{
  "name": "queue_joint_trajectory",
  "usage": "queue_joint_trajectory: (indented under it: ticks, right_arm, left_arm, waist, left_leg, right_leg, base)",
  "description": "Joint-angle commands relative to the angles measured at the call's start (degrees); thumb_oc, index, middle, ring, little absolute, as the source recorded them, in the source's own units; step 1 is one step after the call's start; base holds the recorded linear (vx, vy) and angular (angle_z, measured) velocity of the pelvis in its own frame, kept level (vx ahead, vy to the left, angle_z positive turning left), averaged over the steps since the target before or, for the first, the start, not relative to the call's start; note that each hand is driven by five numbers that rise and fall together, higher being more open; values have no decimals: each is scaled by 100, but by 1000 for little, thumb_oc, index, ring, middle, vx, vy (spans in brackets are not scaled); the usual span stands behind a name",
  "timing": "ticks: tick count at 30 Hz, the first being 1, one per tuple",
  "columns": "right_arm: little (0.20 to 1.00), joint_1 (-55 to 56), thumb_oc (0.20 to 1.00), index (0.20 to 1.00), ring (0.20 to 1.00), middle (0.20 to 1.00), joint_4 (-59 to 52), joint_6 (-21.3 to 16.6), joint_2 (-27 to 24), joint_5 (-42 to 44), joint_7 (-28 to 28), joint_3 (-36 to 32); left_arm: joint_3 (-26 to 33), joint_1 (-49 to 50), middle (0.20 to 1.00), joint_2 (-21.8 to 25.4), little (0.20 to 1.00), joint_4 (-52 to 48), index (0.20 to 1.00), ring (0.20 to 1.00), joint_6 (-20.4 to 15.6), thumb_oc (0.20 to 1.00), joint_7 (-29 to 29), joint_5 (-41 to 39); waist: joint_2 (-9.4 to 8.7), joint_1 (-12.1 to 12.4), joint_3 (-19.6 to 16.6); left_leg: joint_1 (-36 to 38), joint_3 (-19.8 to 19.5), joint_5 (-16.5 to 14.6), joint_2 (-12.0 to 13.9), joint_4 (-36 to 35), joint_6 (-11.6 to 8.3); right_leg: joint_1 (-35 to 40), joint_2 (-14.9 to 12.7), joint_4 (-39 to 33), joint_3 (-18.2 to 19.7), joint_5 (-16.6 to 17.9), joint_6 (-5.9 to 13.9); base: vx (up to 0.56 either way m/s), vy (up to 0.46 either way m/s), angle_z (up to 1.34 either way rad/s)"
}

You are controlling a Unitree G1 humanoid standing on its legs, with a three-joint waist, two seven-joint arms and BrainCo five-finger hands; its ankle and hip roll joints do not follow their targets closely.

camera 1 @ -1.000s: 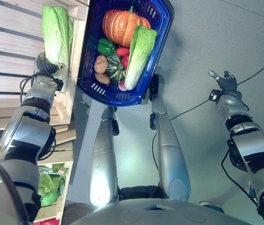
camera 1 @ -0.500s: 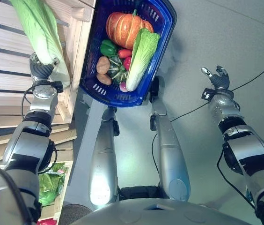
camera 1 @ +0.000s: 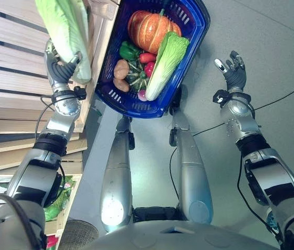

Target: Pick up fruits and vegetables into the basket

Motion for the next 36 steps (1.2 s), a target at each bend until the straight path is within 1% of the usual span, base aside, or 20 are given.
queue_joint_trajectory:
  ticks: [1, 4, 5, 7, 12, 15, 21, 27, 32, 36]
  right_arm:
    - [1000, 405, 1000, 1000, 1000, 1000, -707, -359, -1, -106, 117, -158]
    - [1000, 466, 1000, 1000, 1000, 1000, -1049, -393, 28, -51, 380, -194]
    - [1000, 483, 1000, 1000, 1000, 1000, -1128, -408, 23, -13, 498, -198]
    - [1000, 532, 1000, 1000, 1000, 1000, -1414, -332, 35, 39, 651, -191]
    - [1000, 653, 1000, 1000, 1000, 1000, -1959, -243, 37, 301, 1271, -74]
    - [1000, 664, 1000, 1000, 1000, 1000, -2189, -171, 6, 399, 1514, 9]
    - [1000, 625, 1000, 1000, 1000, 1000, -2581, -139, -7, 655, 1801, 118]
    - [1000, 644, 1000, 1000, 1000, 1000, -2934, -159, 0, 694, 2006, 228]
    - [1000, 535, 1000, 1000, 1000, 1000, -3203, 17, -6, 799, 2234, 399]
    - [1000, 470, 1000, 1000, 1000, 1000, -3299, 181, -64, 869, 2363, 496]
  left_arm:
    - [103, -186, 200, 49, 200, -751, 200, 200, -492, 200, -67, 683]
    - [13, -185, 200, 105, 200, -1009, 200, 200, -558, 200, -378, 889]
    - [-29, -174, 200, 122, 200, -1050, 200, 200, -632, 200, -500, 929]
    - [-108, -162, 200, 173, 200, -1244, 200, 200, -639, 200, -720, 996]
    - [-315, -131, 200, 277, 200, -1633, 200, 200, -798, 200, -1235, 1045]
    - [-416, -167, 200, 330, 200, -1784, 200, 200, -797, 200, -1484, 984]
    - [-652, -236, 200, 373, 200, -2038, 200, 200, -801, 200, -2041, 843]
    - [-847, -214, 200, 383, 200, -2260, 200, 200, -868, 200, -2421, 777]
    - [-1112, -306, 200, 365, 200, -2431, 200, 200, -762, 200, -2750, 699]
    - [-1220, -348, 200, 397, 200, -2449, 200, 200, -718, 200, -2848, 653]
  waist:
    - [189, -58, -209]
    - [192, -83, -209]
    - [194, -90, -209]
    - [202, -105, -209]
    - [201, -142, -209]
    - [193, -162, -209]
    - [173, -185, -209]
    - [148, -196, -209]
    - [102, -186, -209]
    - [81, -182, -209]
  left_leg:
    - [154, 95, 266, -337, -582, 87]
    - [179, 118, 274, -330, -604, 87]
    - [182, 125, 278, -327, -600, 84]
    - [193, 144, 285, -324, -618, 90]
    - [216, 197, 319, -302, -686, 100]
    - [223, 216, 331, -290, -694, 100]
    - [233, 245, 355, -273, -731, 112]
    - [250, 256, 365, -271, -765, 124]
    - [241, 267, 383, -259, -785, 125]
    - [227, 262, 387, -253, -785, 124]
  right_leg:
    - [352, 345, 508, -335, -864, 191]
    - [370, 336, 487, -329, -846, 209]
    - [375, 330, 484, -325, -840, 215]
    - [377, 332, 480, -318, -832, 224]
    - [391, 329, 430, -306, -791, 248]
    - [397, 327, 419, -292, -774, 263]
    - [409, 328, 378, -273, -727, 293]
    - [421, 326, 338, -263, -683, 317]
    - [434, 317, 287, -272, -636, 337]
    - [411, 319, 288, -271, -615, 350]
  base:
    - [0, 0, 0]
    - [4, 5, -1]
    - [13, 16, -3]
    - [0, 0, 0]
    - [0, 0, 0]
    - [0, 0, 0]
    - [0, 0, 0]
    - [0, 0, 0]
    - [-1, -6, 0]
    - [0, 0, 0]
